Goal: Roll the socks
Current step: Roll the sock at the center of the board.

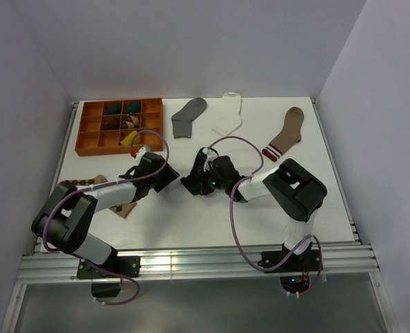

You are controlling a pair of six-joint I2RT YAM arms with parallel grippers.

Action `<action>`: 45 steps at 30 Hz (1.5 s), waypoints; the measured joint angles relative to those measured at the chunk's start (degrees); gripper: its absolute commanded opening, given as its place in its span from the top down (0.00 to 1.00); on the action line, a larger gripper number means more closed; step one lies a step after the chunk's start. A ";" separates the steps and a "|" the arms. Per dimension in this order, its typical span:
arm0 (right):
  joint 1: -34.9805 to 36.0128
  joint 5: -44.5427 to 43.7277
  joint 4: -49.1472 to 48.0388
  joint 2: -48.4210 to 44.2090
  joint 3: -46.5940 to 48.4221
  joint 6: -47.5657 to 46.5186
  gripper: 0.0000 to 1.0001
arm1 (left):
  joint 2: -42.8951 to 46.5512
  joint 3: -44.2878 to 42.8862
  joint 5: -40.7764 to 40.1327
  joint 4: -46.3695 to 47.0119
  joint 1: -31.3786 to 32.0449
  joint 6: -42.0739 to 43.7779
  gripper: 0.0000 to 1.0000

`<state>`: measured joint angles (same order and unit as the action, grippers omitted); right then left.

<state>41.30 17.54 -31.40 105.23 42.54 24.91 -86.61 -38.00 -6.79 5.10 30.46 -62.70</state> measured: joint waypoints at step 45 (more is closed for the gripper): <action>-10.60 18.93 -33.51 11.39 -11.13 34.23 0.98 | -9.86 -1.92 5.44 11.41 6.23 -1.44 0.64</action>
<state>30.70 36.47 -64.90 116.62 31.42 59.13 -96.47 -39.92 -1.34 16.51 36.69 -64.14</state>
